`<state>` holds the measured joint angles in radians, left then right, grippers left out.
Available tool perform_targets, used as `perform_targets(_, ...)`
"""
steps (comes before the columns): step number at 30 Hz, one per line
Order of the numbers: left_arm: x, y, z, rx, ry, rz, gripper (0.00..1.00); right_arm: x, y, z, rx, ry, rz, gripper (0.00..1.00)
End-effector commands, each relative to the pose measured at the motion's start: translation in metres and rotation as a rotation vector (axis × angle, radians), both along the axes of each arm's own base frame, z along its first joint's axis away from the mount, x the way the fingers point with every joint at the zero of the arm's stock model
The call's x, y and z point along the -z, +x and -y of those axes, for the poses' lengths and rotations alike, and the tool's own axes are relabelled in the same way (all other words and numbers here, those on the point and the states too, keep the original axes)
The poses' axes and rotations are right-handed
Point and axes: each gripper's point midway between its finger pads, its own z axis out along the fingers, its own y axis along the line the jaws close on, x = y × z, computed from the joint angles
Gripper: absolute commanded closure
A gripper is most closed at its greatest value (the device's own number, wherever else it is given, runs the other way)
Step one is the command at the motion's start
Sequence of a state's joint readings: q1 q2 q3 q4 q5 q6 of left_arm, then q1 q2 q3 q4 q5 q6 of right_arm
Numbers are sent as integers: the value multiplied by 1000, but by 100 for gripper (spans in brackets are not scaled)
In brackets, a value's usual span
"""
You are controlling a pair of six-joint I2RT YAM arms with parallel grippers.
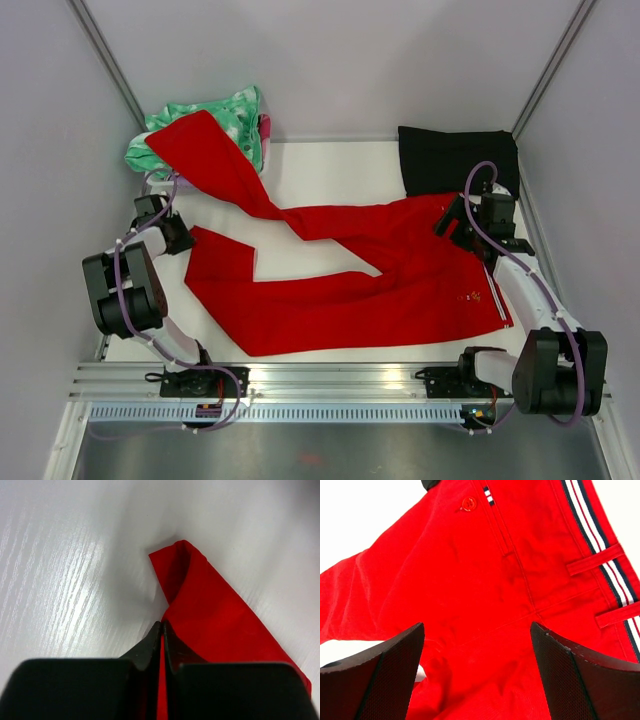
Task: Fold and stack the trousers
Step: Flatten the trousers out
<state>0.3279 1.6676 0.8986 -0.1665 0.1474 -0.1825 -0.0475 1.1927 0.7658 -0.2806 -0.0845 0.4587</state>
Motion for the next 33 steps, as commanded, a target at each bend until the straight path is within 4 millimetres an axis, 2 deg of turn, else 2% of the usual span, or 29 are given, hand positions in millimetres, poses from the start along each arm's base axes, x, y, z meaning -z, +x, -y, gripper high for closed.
perform_targets(1, -23, 17, -6, 30, 20, 95, 97, -7, 10, -6, -22, 17, 28, 7)
perform_targets(2, -26, 16, -6, 19, 16, 96, 98, -9, 12, -7, -24, 16, 31, 7)
perform_targets(4, -43, 19, -9, 7, 33, 128, 98, -7, 14, -9, -30, 17, 25, 7)
perform_targets(5, -55, 23, -20, -44, 68, 137, 98, -10, 16, -10, -36, 16, 30, 7)
perform_targets(7, -69, 16, -26, -72, 95, 112, 98, -9, 19, -14, -44, 20, 26, 7)
perform_targets(8, -96, 18, -36, -115, 147, 156, 98, -14, 23, -17, -54, 20, 37, 7)
perform_targets(10, -110, -7, -58, -269, 214, 56, 98, -13, 28, -20, -60, 23, 32, 7)
perform_targets(11, -140, -8, -80, -403, 263, 43, 98, -19, 31, -32, -94, 24, 46, 7)
perform_targets(12, -138, -29, -78, -406, 266, -61, 98, -17, 34, -36, -99, 29, 36, 7)
perform_targets(14, -153, -39, -77, -427, 268, -90, 98, -24, 42, -47, -128, 25, 52, 7)
perform_targets(15, -169, -53, -78, -471, 293, -75, 98, -19, 43, -50, -133, 22, 37, 7)
perform_targets(17, -167, -99, -83, -620, 354, -143, 98, -22, 46, -59, -151, 18, 35, 7)
perform_targets(18, -178, -131, -80, -679, 380, -163, 98, -20, 47, -66, -167, 13, 28, 7)
perform_targets(20, -190, -172, -88, -819, 478, -191, 98, -17, 48, -70, -176, 5, 19, 7)
perform_targets(21, -202, -189, -87, -860, 504, -167, 98, -15, 48, -73, -183, 4, 10, 7)
perform_targets(23, -213, -211, -92, -892, 583, -193, 98, -11, 46, -78, -201, -7, -3, 7)
perform_targets(25, -206, -206, -93, -809, 609, -232, 98, -7, 45, -81, -211, -14, -11, 7)
perform_targets(27, -188, -203, -89, -759, 594, -309, 98, -2, 41, -81, -212, -15, -22, 7)
perform_targets(29, -168, -197, -95, -778, 620, -385, 98, -2, 41, -82, -216, -18, -21, 7)
perform_targets(31, -155, -179, -103, -781, 634, -390, 98, -6, 42, -83, -220, -18, -12, 7)
perform_targets(32, -137, -169, -107, -781, 639, -444, 98, -9, 43, -82, -218, -17, -4, 7)
perform_targets(33, -128, -168, -106, -787, 632, -491, 98, -11, 43, -83, -221, -16, 0, 7)
